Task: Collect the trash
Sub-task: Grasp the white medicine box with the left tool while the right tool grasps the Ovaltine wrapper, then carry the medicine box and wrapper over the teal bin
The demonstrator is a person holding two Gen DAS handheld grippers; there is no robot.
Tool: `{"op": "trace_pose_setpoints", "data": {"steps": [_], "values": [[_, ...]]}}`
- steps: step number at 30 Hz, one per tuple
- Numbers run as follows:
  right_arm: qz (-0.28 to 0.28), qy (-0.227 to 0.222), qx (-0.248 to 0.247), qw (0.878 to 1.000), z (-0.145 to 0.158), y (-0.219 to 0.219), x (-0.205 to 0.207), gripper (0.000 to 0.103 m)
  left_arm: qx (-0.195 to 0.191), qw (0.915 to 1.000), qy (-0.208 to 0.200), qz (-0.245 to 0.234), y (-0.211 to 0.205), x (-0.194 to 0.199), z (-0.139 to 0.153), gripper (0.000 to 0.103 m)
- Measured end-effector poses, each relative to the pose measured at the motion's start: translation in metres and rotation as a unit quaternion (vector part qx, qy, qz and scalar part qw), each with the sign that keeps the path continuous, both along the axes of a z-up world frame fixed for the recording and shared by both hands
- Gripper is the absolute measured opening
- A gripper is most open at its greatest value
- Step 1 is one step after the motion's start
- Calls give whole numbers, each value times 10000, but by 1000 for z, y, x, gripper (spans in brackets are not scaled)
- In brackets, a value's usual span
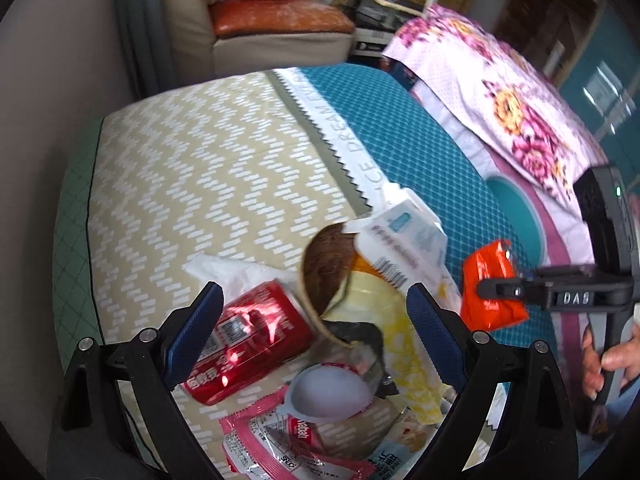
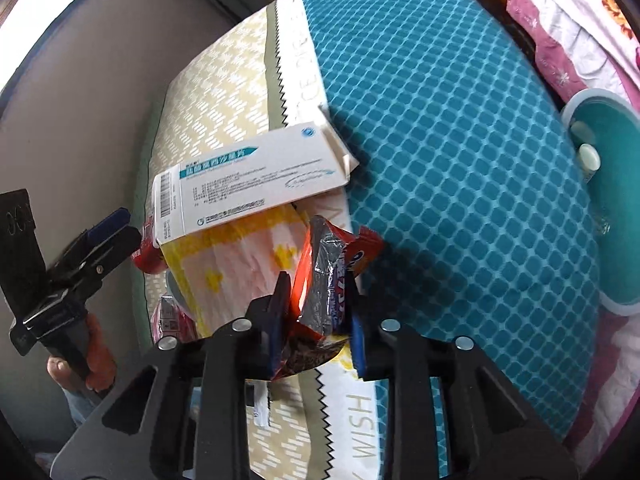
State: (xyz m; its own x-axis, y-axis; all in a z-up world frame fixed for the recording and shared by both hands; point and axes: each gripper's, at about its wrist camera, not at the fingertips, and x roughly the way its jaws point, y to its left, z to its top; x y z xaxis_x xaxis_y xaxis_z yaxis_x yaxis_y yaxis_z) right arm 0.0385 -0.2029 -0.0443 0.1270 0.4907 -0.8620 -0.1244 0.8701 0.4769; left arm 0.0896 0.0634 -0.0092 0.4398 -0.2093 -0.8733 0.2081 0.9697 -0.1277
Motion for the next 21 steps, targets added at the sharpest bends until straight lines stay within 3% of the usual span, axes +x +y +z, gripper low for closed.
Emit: {"op": "trace_pose_setpoints", "data": {"steps": [5, 12, 21], "values": [[-350, -223, 142, 9990, 13, -34, 0, 24, 643, 9936, -90, -926, -47, 7, 8, 93], [-645, -293, 269, 9971, 18, -67, 3, 24, 1454, 9670, 235, -2079, -108, 31, -16, 93], [-816, -195, 333, 9959, -1, -85, 18, 24, 1848, 9500, 838, -2373, -127, 73, -51, 93]]}}
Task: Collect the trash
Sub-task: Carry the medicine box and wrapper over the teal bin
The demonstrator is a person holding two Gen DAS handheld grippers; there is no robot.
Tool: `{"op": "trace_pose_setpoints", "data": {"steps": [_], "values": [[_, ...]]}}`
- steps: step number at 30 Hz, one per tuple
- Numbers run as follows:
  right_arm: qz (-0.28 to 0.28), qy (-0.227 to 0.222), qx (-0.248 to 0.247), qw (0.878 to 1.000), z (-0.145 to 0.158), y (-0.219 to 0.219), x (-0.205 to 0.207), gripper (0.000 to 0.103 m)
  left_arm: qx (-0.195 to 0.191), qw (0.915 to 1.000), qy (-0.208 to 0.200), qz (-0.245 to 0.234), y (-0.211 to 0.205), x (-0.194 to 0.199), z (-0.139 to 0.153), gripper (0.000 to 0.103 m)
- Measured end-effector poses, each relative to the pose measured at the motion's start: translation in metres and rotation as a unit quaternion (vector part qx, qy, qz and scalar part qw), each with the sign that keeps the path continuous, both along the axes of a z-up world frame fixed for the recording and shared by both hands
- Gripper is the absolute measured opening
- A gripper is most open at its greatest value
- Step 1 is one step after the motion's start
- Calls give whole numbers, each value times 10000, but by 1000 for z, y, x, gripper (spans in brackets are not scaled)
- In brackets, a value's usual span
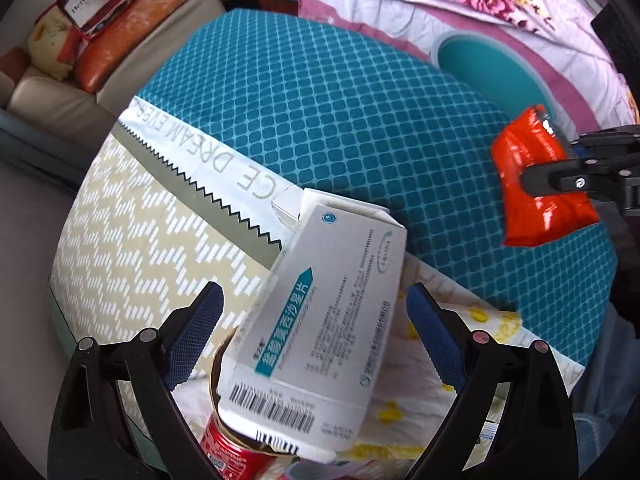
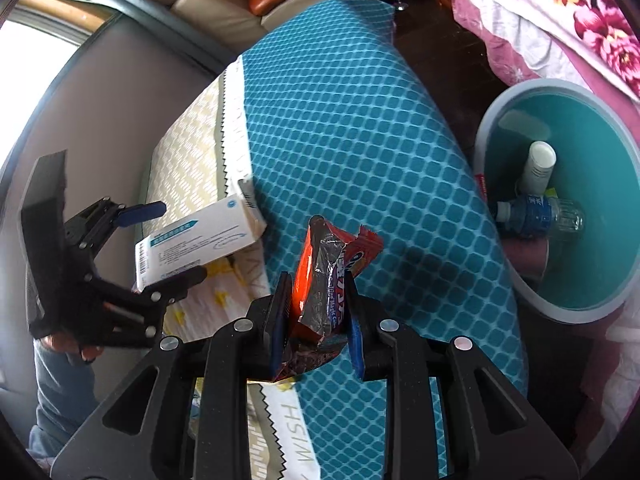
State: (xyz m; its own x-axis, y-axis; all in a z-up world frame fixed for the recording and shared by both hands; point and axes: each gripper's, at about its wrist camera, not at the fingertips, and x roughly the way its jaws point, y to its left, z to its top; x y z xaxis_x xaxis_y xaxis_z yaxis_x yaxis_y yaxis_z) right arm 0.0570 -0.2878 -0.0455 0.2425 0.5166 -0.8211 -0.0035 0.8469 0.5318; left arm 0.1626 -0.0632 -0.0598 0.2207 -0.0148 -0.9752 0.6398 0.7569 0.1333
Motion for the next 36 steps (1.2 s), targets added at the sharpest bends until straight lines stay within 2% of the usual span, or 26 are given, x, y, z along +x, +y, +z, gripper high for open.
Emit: {"op": "trace_pose_setpoints", "data": {"steps": [4, 6, 8, 13, 17, 20, 25, 31, 36], "values": [[-68, 21, 64, 10000, -5, -8, 2, 24, -10, 9995, 327, -38, 0, 9, -12, 93], [-108, 34, 122, 9999, -7, -11, 3, 24, -110, 9987, 497, -22, 0, 10, -15, 78], [-116, 39, 171, 9998, -9, -13, 4, 24, -223, 9983, 530, 2, -3, 8, -15, 71], [-112, -8, 236, 9997, -9, -16, 4, 24, -511, 9975, 362, 332, -1, 7, -6, 70], [-149, -71, 269, 9995, -7, -21, 2, 24, -893, 9933, 180, 715, 5, 2, 13, 70], [-177, -151, 286, 9993, -2, -24, -1, 24, -1184, 9875, -21, 1041, 12, -6, 29, 70], [-251, -292, 317, 9988, 8, -31, -4, 24, -1657, 9772, -231, 1307, 6, -18, 51, 70], [-413, -455, 342, 9975, 20, -48, -11, 24, -1843, 9710, -350, 1482, -9, -34, 58, 70], [-686, -572, 371, 9953, 27, -73, -16, 24, -1884, 9705, -432, 1438, -33, -40, 59, 70]]}}
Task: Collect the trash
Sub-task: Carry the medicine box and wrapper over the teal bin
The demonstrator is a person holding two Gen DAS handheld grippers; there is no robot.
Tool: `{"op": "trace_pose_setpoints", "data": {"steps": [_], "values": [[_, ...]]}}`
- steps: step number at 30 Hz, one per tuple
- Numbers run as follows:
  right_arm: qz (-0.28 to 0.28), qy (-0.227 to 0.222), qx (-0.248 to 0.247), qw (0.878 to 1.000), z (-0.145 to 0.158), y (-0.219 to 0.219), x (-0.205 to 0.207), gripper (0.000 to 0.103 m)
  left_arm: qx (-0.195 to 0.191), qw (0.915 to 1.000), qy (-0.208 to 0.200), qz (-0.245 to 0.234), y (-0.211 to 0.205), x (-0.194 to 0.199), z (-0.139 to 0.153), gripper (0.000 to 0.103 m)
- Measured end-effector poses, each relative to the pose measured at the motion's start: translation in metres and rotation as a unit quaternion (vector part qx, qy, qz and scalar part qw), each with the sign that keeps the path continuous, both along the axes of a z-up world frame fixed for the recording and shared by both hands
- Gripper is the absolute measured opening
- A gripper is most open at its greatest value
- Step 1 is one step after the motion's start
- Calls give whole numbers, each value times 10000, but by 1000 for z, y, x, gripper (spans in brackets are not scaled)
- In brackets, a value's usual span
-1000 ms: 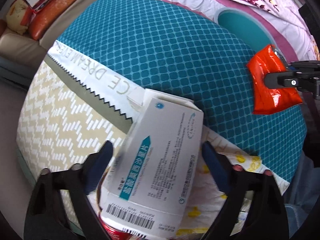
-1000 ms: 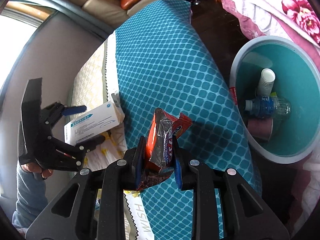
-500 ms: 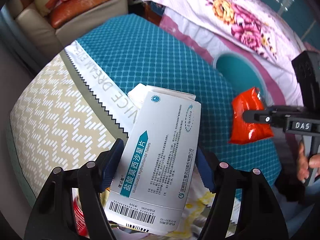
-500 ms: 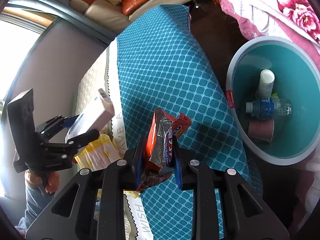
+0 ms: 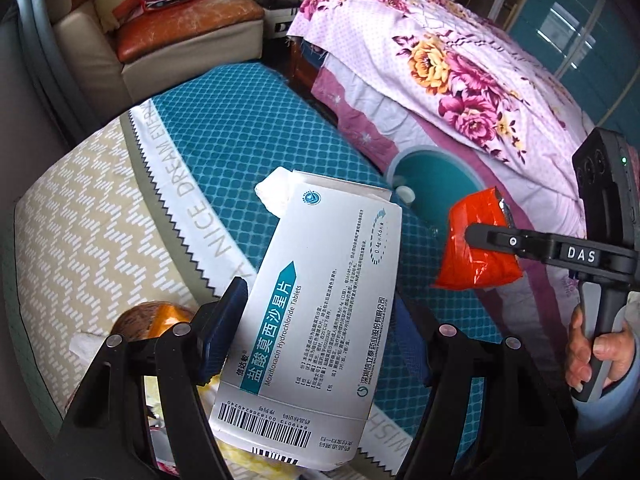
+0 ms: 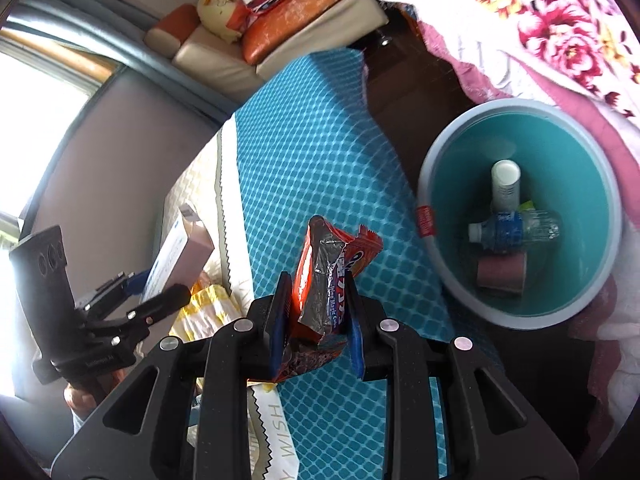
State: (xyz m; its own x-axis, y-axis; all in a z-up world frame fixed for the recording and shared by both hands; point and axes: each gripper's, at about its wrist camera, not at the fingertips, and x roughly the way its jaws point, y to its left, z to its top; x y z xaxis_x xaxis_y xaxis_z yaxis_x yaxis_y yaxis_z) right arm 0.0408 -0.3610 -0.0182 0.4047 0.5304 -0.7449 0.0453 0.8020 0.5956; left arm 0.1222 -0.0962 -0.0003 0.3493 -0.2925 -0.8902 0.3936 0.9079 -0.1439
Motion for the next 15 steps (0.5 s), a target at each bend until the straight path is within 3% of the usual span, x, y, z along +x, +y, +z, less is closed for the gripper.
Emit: {"op": "trace_pose_setpoints", "data": {"steps": [15], "values": [[-1041, -333, -77, 9940, 9, -100, -18, 24, -86, 9975, 83, -697, -119, 7, -20, 70]]}}
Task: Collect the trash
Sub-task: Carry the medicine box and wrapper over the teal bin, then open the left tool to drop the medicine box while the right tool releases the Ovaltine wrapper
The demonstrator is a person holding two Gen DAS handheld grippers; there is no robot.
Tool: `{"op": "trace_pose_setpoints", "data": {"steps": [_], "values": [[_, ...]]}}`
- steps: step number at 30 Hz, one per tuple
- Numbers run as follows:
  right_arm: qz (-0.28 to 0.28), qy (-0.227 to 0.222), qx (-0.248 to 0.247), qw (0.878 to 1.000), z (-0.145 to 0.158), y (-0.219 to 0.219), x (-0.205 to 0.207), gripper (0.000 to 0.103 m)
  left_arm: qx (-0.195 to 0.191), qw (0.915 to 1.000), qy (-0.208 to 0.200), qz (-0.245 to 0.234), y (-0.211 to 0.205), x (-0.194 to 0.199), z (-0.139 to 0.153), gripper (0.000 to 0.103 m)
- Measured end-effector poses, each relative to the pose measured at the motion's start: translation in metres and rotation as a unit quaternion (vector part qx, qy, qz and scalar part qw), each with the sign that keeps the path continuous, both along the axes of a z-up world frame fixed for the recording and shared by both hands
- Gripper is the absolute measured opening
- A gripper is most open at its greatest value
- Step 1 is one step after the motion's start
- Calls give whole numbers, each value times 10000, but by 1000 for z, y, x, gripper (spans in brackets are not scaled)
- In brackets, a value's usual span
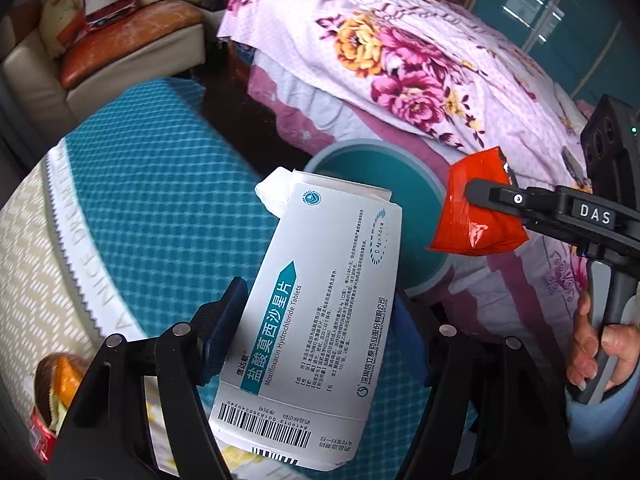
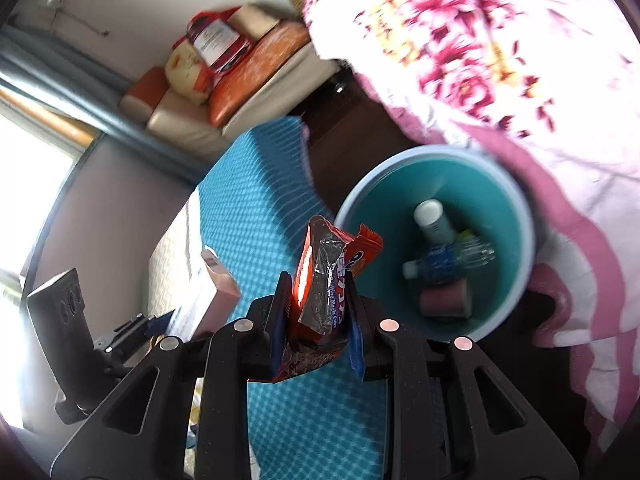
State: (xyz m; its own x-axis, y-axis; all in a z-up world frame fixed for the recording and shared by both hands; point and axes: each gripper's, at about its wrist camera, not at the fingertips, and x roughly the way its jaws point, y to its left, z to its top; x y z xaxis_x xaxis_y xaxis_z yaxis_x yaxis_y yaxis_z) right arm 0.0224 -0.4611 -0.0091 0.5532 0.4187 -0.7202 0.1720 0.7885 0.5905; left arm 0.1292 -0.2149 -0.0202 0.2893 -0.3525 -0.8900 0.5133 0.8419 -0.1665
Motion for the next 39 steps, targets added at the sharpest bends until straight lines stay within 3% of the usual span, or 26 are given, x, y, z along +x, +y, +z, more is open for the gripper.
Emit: {"op": "trace_pose_setpoints", "data": {"steps": [8, 22, 35, 39], "values": [[-374, 66, 28, 9993, -11, -45, -9, 24, 226, 9989, 126, -382, -65, 10, -22, 70], [-522, 259, 104, 9982, -32, -66, -2, 24, 471, 9976, 326, -386, -103, 27, -45, 75], [-443, 346, 29, 9984, -34, -52, 5, 25, 424, 9988, 242, -81, -78, 21, -38, 91], [-375, 389, -16, 9985, -35, -45, 10, 25, 410, 9989, 198, 63, -61, 16, -36, 91]]}}
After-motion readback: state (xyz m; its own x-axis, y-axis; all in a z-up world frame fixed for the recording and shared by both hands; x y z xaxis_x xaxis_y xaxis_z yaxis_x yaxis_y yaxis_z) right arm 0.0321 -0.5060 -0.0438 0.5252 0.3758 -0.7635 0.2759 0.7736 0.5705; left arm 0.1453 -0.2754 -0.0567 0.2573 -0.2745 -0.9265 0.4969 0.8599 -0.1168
